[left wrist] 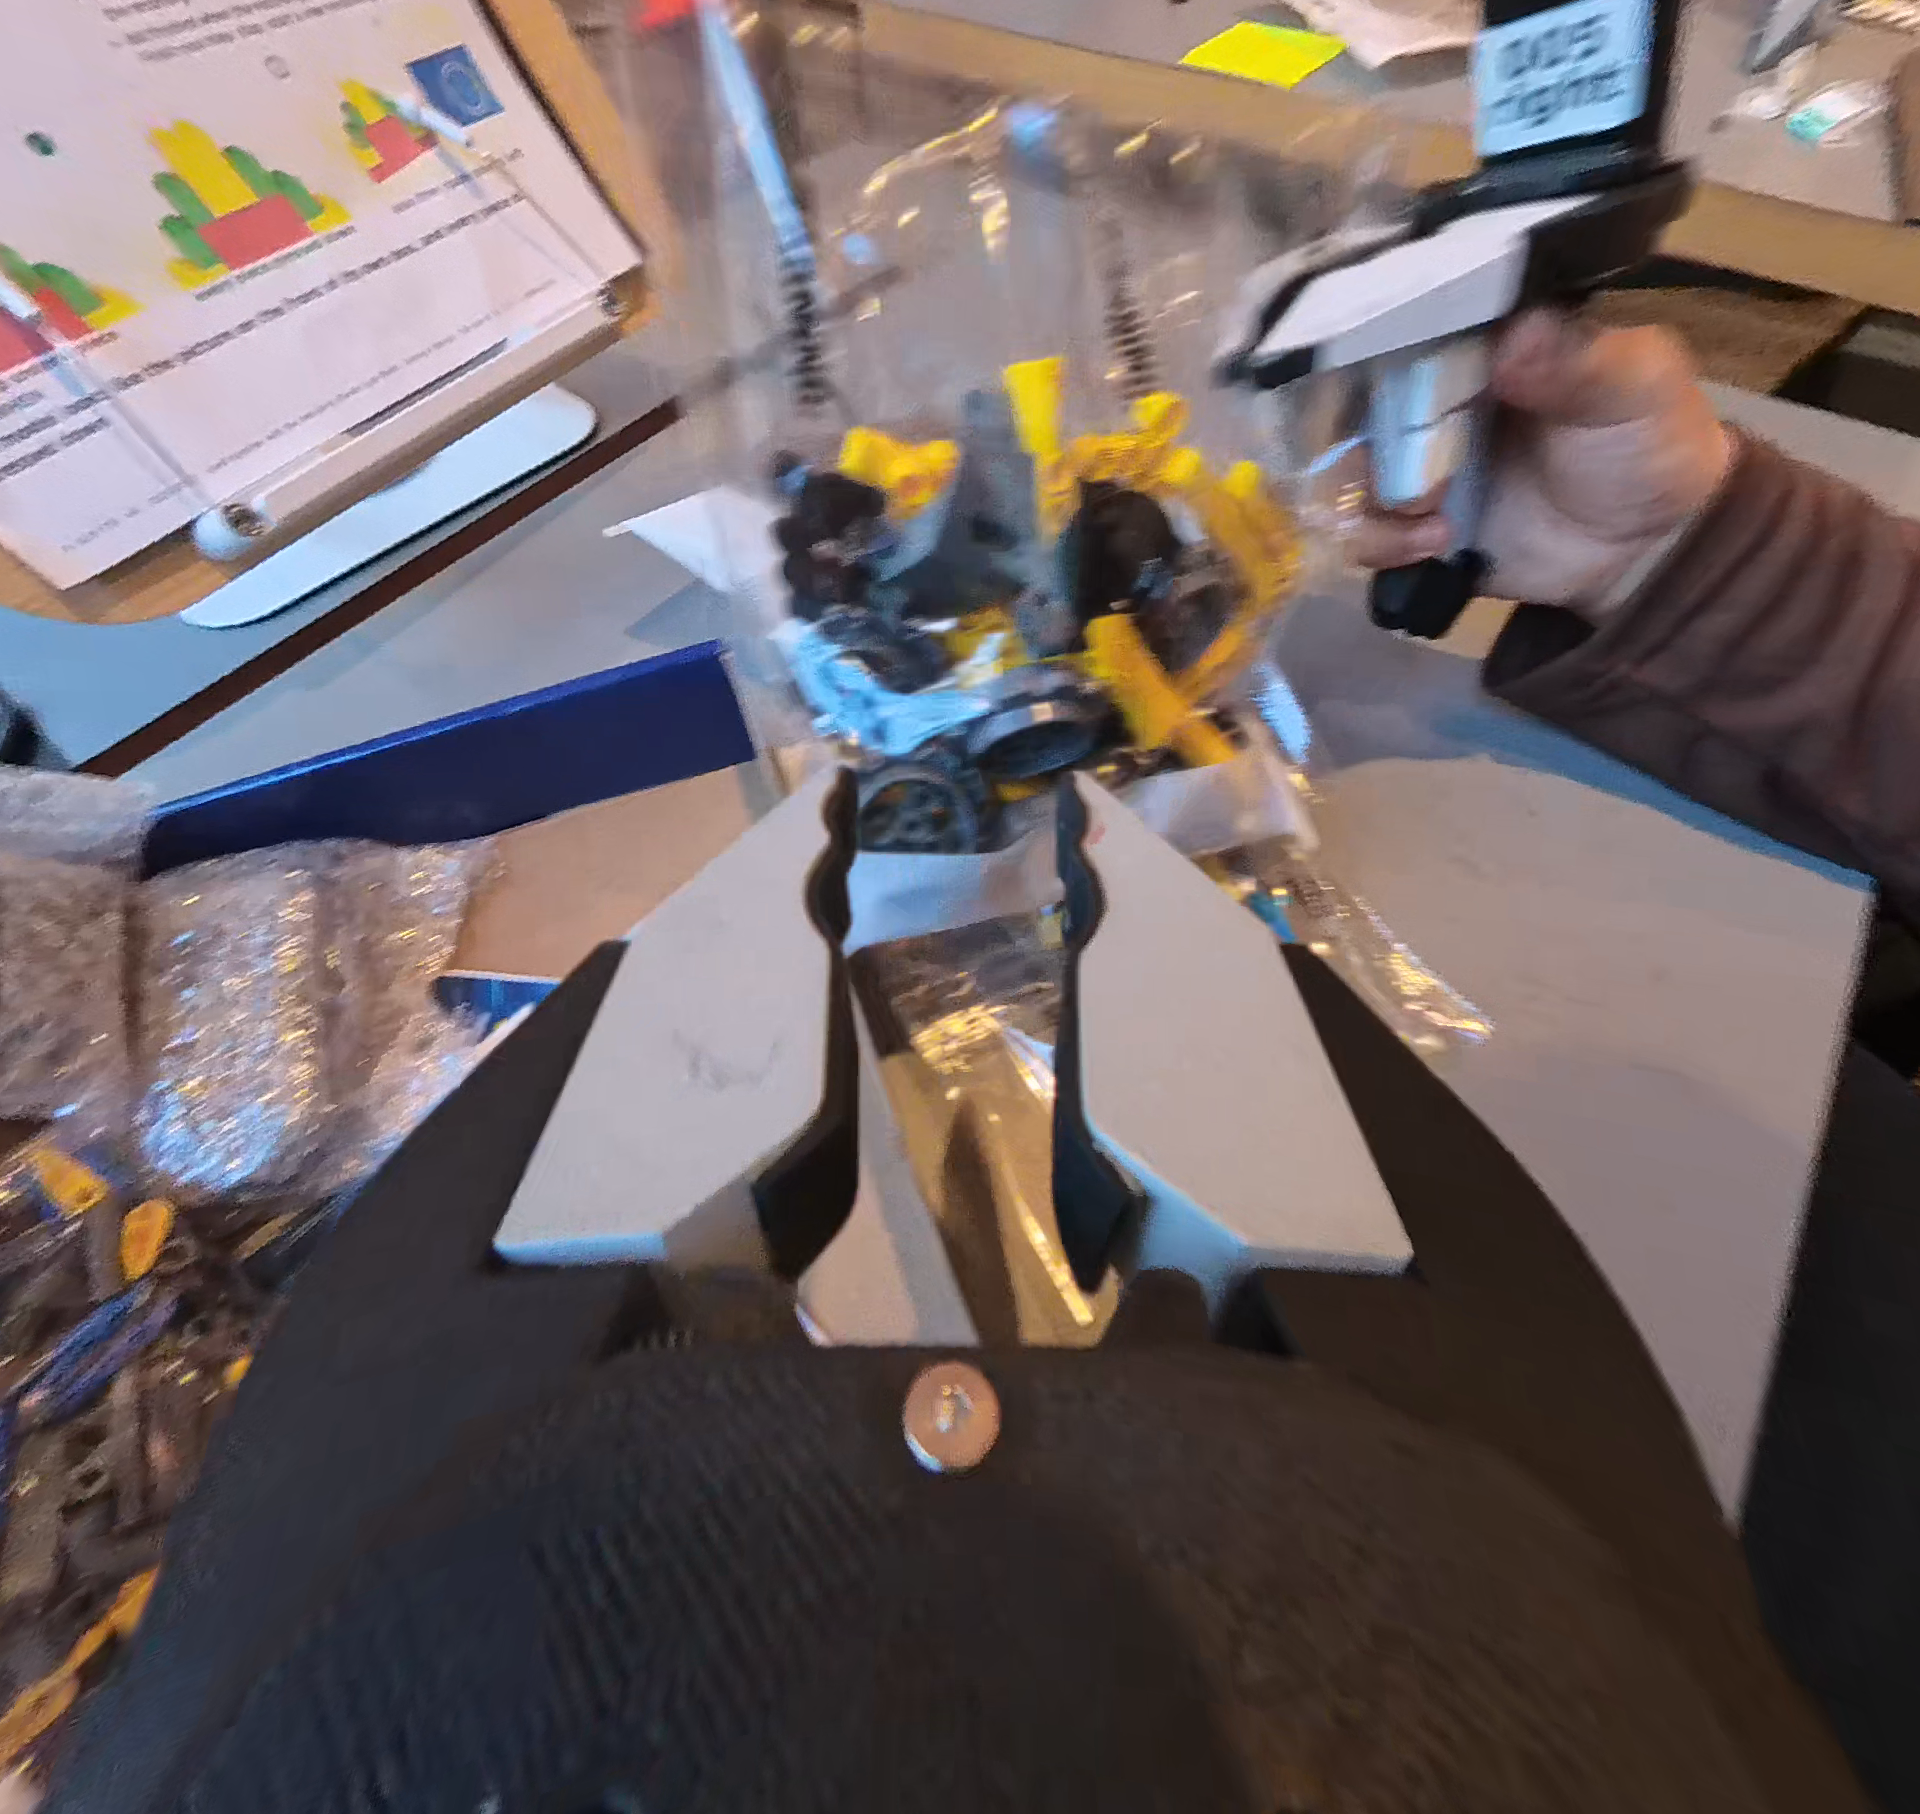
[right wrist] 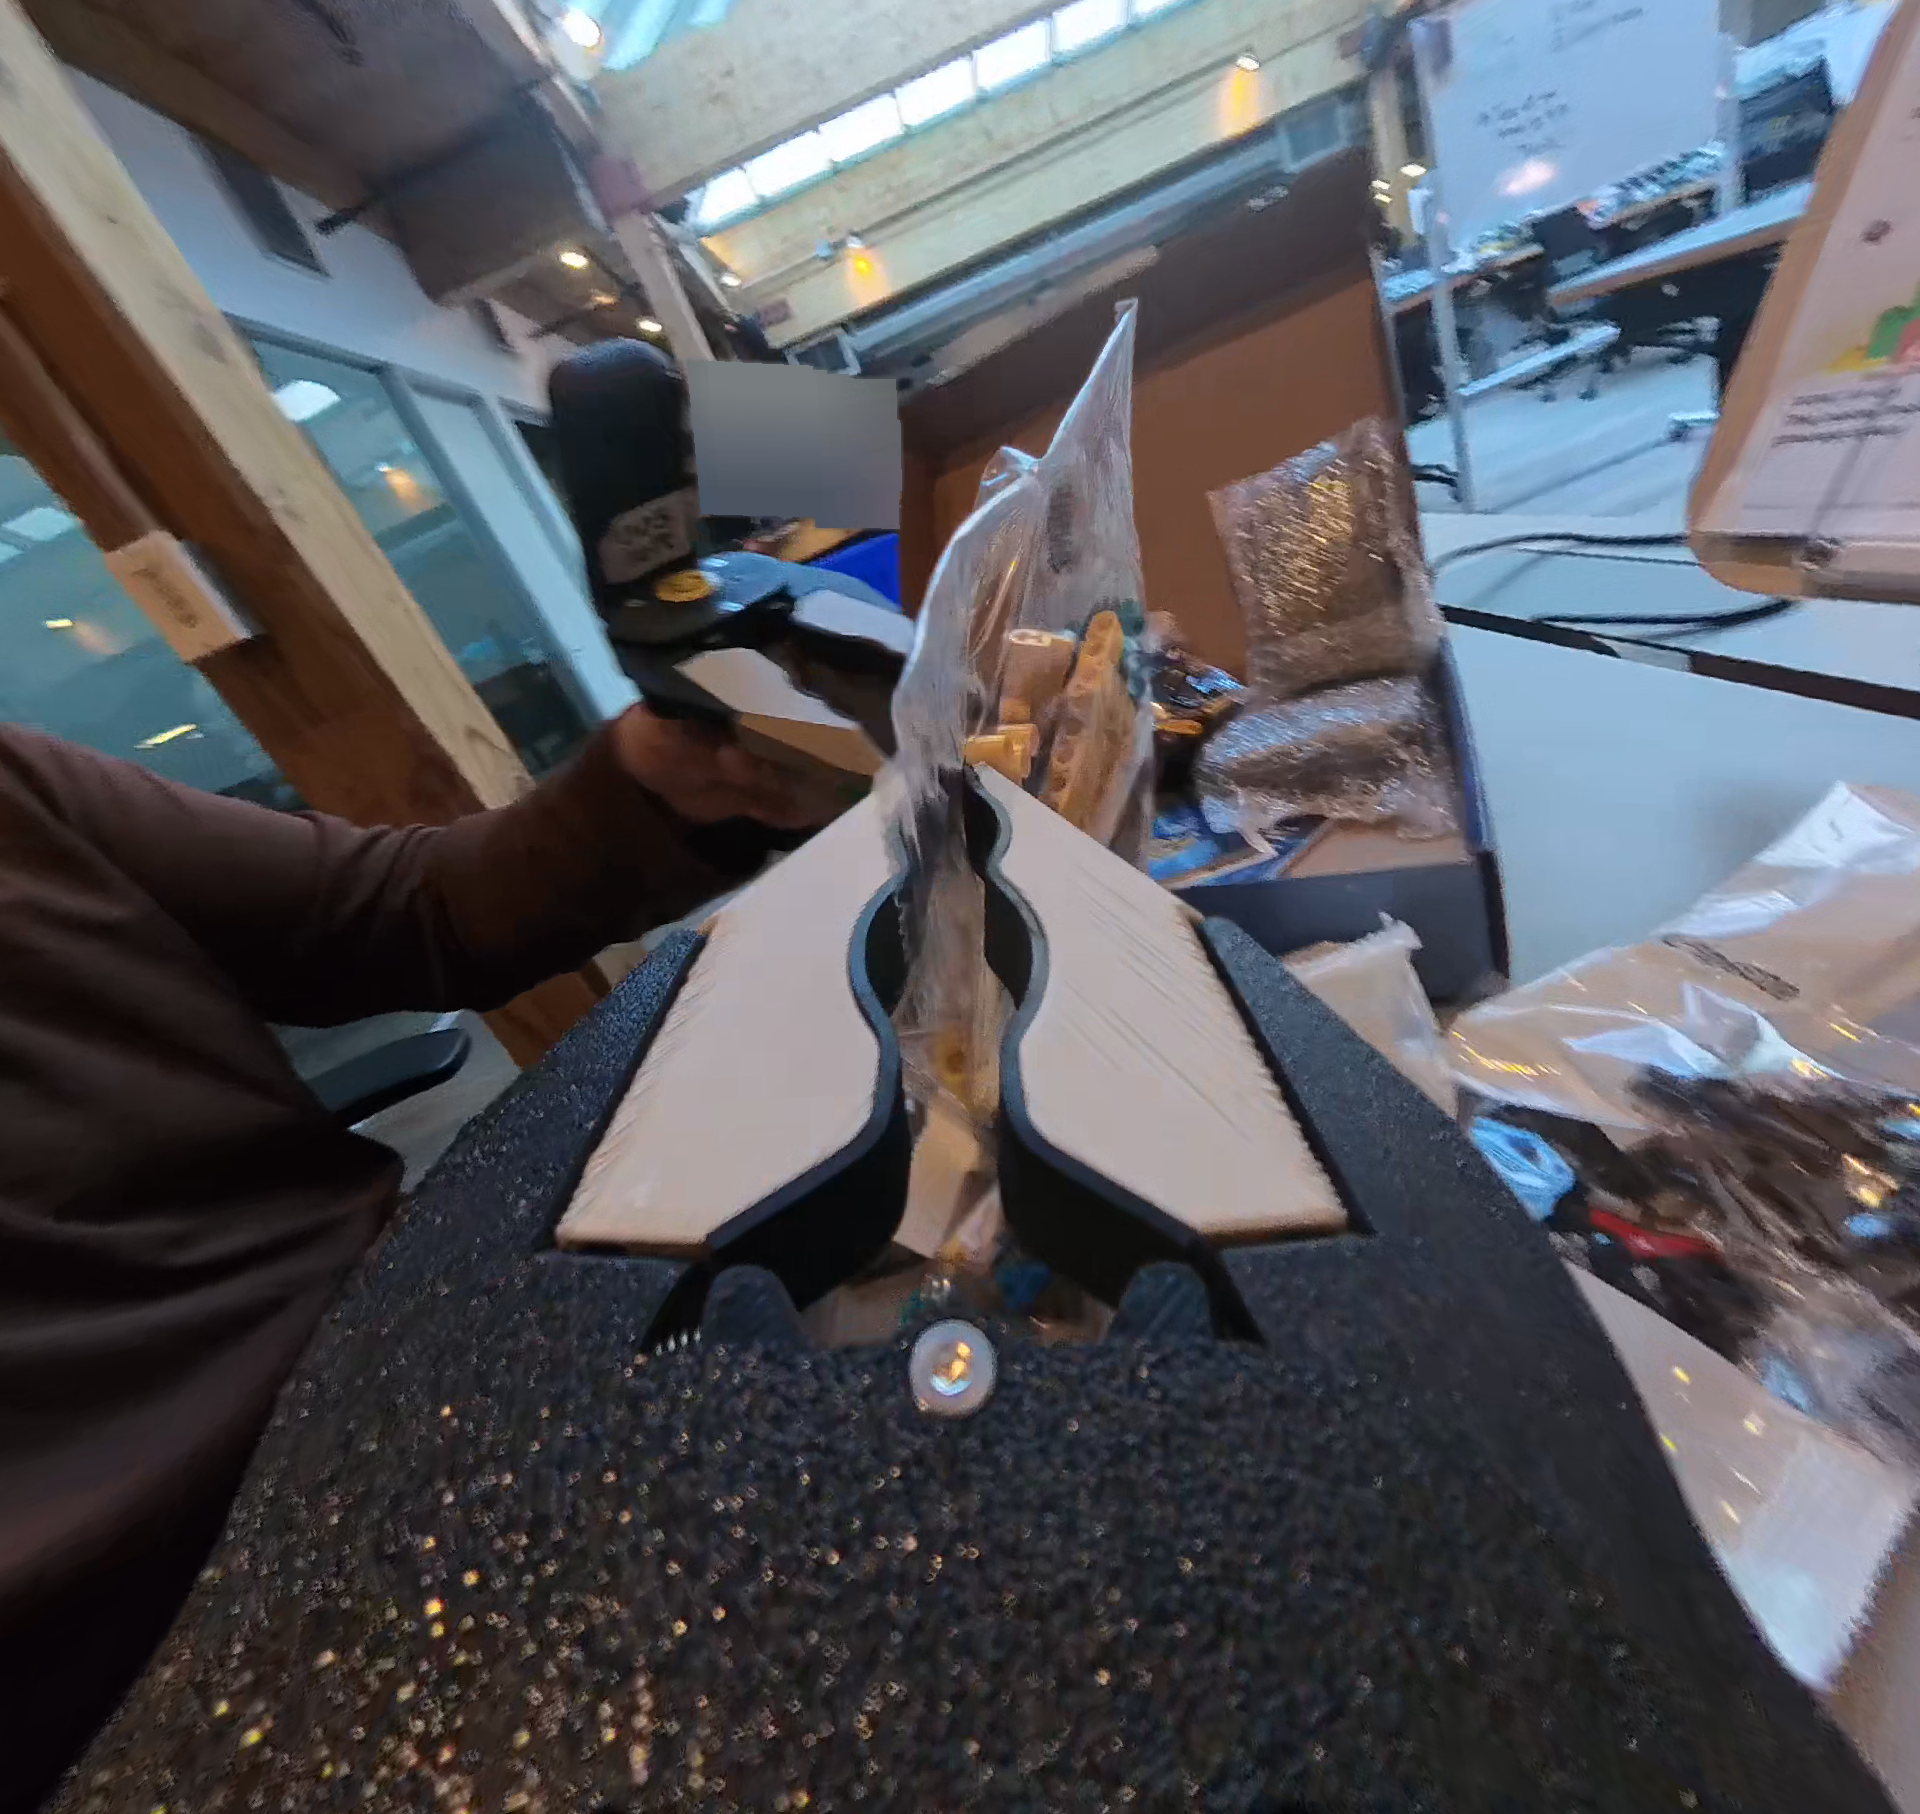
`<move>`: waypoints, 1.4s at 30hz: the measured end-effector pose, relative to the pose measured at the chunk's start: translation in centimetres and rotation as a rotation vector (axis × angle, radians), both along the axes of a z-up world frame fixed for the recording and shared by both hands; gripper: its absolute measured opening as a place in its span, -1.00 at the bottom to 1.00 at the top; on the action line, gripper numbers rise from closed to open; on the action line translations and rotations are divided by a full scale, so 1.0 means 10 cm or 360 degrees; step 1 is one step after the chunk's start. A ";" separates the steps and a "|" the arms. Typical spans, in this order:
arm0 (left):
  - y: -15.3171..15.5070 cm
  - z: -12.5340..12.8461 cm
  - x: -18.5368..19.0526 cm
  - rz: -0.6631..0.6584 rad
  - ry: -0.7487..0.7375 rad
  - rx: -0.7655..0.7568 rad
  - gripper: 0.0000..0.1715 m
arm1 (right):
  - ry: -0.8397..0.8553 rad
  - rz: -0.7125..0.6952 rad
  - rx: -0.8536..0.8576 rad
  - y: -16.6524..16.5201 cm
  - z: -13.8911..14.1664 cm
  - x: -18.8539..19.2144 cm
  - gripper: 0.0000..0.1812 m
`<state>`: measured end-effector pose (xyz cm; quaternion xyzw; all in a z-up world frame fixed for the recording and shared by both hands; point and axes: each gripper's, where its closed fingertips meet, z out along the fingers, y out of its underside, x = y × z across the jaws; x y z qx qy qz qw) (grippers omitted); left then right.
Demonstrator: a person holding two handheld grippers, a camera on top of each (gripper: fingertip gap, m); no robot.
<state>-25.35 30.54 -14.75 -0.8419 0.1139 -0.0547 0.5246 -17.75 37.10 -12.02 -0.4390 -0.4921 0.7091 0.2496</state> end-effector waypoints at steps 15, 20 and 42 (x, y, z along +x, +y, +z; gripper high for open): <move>-0.01 -0.40 0.34 -0.0342 -0.0323 -0.0260 -0.83 | -0.0011 0.0073 -0.0262 0.11 -0.02 0.01 -1.00; 0.00 -0.46 0.33 -0.0326 -0.0212 -0.0311 -0.94 | -0.0026 -0.0023 -0.0274 0.20 -0.04 -0.04 -0.94; -0.66 -0.18 -1.95 0.0786 0.0380 -0.0373 -0.32 | -0.0262 -0.0621 -0.0051 0.77 -0.31 -0.06 -0.61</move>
